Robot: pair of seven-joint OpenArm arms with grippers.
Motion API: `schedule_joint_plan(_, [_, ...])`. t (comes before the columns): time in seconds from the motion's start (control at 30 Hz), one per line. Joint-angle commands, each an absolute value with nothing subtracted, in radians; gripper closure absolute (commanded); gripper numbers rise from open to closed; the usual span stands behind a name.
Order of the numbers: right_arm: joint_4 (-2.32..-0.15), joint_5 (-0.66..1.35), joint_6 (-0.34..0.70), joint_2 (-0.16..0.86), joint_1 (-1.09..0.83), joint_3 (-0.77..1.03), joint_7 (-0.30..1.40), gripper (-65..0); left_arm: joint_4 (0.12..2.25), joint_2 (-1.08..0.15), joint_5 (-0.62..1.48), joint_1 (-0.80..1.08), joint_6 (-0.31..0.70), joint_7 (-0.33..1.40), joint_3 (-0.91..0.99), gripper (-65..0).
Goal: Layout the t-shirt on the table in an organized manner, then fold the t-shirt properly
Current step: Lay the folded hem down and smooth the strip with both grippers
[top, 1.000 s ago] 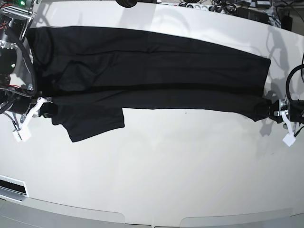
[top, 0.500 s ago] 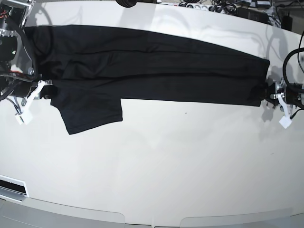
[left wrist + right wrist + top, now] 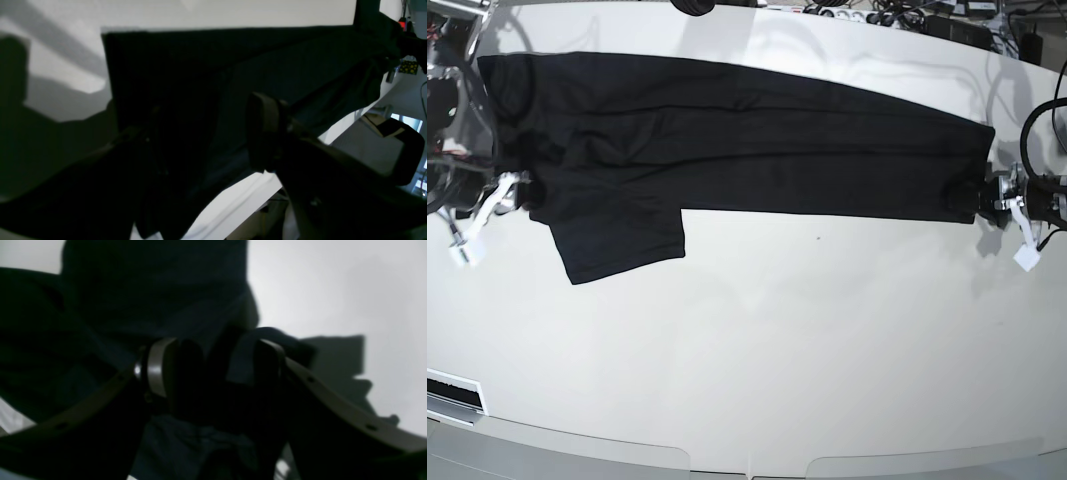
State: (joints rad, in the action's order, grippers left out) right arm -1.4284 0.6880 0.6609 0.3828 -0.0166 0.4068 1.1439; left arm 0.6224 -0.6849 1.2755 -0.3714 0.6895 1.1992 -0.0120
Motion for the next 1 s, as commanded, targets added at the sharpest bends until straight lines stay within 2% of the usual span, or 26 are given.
schedule_joint_plan(0.0, [-1.447,0.706,0.653,0.410,0.016,0.413,1.126,-36.7,0.635,-0.712,1.291,-0.390,0.698,1.177,-0.006,-33.4])
schedule_joint_plan(0.13, [-1.447,0.706,0.606,0.409,0.056,0.412,1.118,-36.7,0.633,-0.710,1.291,-0.387,0.698,1.147,-0.006,-33.4])
schedule_joint_plan(0.37, [-1.385,0.650,0.588,0.339,0.128,0.411,1.063,-36.7,0.633,-0.677,1.291,-0.387,0.698,1.148,-0.006,-33.3])
schedule_joint_plan(0.67, [-0.979,0.593,0.587,0.313,0.287,0.411,0.906,-36.9,0.633,-0.598,1.225,-0.318,0.698,1.095,-0.006,-33.3])
schedule_joint_plan(0.77, [-0.848,0.572,0.621,0.313,0.333,0.411,0.853,-36.9,0.633,-0.600,1.224,-0.310,0.698,1.095,-0.006,-33.3])
schedule_joint_plan(0.9, [-0.767,0.546,0.616,0.295,0.354,0.411,0.835,-36.9,0.633,-0.613,1.230,-0.311,0.698,1.071,-0.006,-33.3])
schedule_joint_plan(0.97, [-0.767,0.546,0.656,0.271,0.349,0.411,0.854,-36.9,0.633,-0.622,1.232,-0.313,0.698,1.042,-0.006,-33.4])
